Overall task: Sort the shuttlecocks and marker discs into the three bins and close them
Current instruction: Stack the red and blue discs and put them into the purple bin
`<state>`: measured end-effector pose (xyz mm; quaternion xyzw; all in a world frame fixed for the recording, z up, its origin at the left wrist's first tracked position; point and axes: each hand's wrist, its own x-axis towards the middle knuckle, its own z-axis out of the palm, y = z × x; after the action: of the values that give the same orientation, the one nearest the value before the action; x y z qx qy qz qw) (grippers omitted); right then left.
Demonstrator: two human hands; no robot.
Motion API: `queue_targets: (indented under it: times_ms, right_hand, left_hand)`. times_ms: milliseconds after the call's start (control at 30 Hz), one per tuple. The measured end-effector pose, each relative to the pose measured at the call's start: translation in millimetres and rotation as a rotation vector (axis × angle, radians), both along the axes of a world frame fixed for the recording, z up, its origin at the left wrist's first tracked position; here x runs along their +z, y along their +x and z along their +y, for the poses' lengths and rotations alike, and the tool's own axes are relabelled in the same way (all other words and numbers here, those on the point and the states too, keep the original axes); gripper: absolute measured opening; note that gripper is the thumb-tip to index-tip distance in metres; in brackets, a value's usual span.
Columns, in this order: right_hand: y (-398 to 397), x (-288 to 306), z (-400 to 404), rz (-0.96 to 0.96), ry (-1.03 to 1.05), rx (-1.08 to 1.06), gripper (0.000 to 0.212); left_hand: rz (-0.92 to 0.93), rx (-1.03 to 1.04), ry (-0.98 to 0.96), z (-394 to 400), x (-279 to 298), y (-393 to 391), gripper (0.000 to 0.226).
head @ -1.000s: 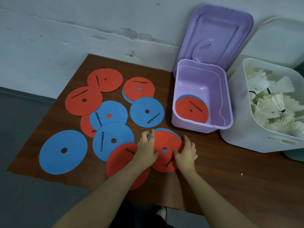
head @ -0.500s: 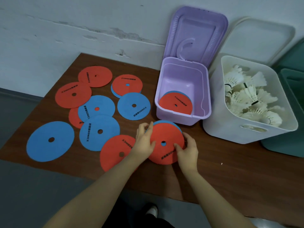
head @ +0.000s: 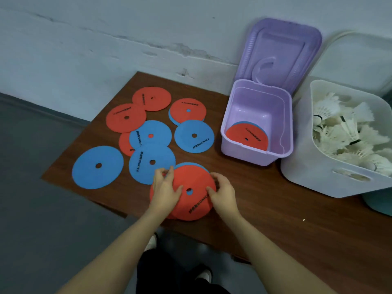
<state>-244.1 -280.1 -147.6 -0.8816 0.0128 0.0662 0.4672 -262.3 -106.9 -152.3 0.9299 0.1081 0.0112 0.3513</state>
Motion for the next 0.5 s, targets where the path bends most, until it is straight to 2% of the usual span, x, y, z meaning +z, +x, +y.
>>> queue_targets:
  times_ms: [100, 200, 333, 500]
  right_hand:
    - [-1.6, -12.1, 28.5, 0.049, -0.050, 0.095, 0.047]
    - [-0.5, -22.2, 42.4, 0.066, -0.230, 0.125, 0.056]
    - [-8.8, -29.4, 51.2, 0.078, -0.328, 0.165, 0.060]
    - [-11.5, -28.6, 58.7, 0.109, -0.290, 0.167, 0.069]
  left_hand:
    - [0.143, 0.076, 0.061, 26.7, -10.5, -11.4, 0.074]
    - [0.267, 0.093, 0.192, 37.5, -20.2, -18.0, 0.080]
    - [0.230, 0.052, 0.195, 30.7, -23.8, -25.1, 0.075]
    - [0.189, 0.035, 0.187, 26.5, -22.6, -27.6, 0.076]
